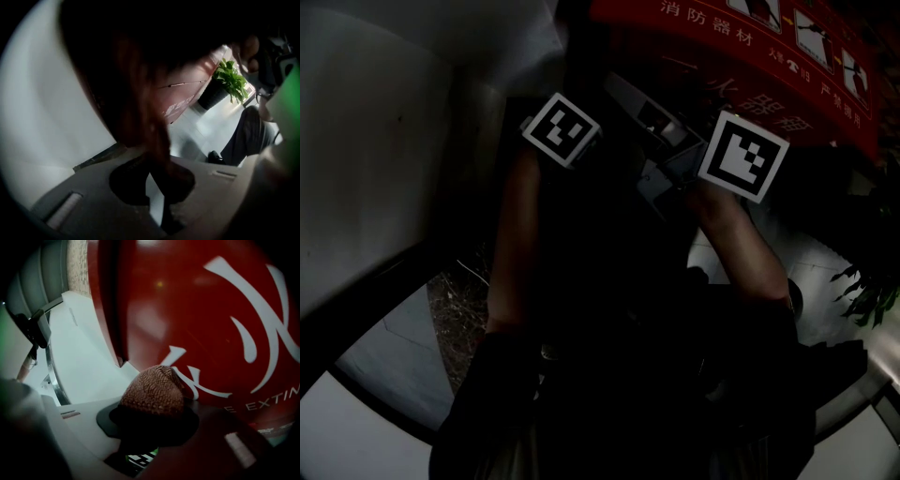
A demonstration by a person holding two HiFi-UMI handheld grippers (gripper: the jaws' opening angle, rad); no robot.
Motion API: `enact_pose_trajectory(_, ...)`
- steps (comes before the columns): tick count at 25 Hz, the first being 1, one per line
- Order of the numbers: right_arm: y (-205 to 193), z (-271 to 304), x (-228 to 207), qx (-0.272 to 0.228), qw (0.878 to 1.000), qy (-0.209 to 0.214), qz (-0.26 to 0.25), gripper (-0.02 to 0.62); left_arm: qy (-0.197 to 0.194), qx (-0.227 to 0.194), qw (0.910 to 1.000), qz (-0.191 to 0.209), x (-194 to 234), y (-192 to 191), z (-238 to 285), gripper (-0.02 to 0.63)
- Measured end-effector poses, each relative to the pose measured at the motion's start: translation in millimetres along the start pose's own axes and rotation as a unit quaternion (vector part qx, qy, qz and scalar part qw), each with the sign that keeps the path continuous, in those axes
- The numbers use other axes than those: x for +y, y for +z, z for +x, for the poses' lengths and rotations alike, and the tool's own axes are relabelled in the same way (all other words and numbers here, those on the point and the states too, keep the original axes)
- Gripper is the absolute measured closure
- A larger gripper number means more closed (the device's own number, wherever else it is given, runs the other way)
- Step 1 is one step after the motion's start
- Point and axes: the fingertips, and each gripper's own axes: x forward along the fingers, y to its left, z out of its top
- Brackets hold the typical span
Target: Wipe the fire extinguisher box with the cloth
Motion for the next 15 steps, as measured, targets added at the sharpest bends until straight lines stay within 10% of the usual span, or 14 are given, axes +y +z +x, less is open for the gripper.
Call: enact_pose_trajectory(15,37,-7,55,-0.051,0.996,0.062,-0.029,0.474,-0.011,-0.01,0.9997,0.019,-13,7,-3,0.603)
